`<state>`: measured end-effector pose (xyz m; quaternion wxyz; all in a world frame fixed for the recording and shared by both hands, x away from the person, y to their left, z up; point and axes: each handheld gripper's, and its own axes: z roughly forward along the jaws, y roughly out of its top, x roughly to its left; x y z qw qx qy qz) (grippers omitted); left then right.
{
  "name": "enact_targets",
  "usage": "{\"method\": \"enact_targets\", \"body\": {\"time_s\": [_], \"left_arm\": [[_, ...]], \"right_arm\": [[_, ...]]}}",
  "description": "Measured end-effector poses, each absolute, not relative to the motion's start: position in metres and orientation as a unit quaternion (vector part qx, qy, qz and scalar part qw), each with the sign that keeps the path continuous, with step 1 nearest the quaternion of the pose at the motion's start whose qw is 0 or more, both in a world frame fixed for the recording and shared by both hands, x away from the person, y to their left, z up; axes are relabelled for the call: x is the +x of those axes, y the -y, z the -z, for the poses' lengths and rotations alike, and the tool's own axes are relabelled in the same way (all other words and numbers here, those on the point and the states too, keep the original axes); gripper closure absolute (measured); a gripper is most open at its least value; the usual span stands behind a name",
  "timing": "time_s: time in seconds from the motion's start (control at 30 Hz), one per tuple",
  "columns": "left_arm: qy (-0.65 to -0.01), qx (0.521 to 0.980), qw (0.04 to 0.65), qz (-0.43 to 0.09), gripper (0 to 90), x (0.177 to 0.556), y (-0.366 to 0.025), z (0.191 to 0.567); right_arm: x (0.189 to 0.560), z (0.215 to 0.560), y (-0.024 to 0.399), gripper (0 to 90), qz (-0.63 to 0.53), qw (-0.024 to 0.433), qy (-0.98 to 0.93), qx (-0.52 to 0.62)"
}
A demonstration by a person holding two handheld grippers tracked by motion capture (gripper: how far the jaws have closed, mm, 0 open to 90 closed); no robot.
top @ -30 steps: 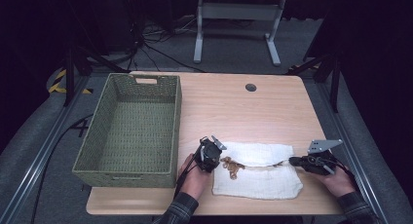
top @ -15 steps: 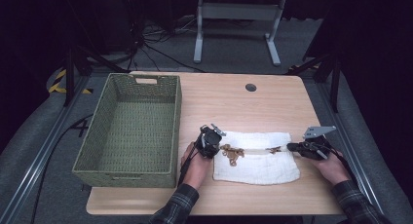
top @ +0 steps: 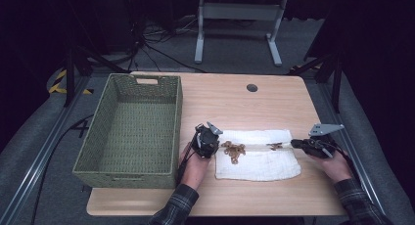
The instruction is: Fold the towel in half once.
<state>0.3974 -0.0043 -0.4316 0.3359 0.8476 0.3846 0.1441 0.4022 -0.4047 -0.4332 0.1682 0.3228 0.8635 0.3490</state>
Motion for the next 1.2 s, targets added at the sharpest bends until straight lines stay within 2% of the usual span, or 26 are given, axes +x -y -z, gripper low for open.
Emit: {"method": "enact_targets", "body": {"time_s": [0.23, 0.53, 0.9, 1.2], "left_arm": [[-0.369, 0.851, 0.341, -0.155, 86.8, 0.374, -0.001, 0.422], [-0.358, 0.855, 0.346, -0.141, 86.8, 0.349, -0.001, 0.424], [-0.357, 0.862, 0.341, -0.115, 86.8, 0.337, -0.006, 0.43], [-0.351, 0.874, 0.322, -0.095, 86.3, 0.337, -0.005, 0.44]], "right_arm": [[0.38, 0.427, 0.407, 86.9, -0.361, 0.163, -0.863, 0.314], [0.357, 0.427, 0.411, 86.7, -0.365, 0.156, -0.864, 0.309], [0.34, 0.431, 0.412, 86.6, -0.368, 0.137, -0.869, 0.3], [0.339, 0.439, 0.411, 85.8, -0.358, 0.116, -0.877, 0.299]]}}
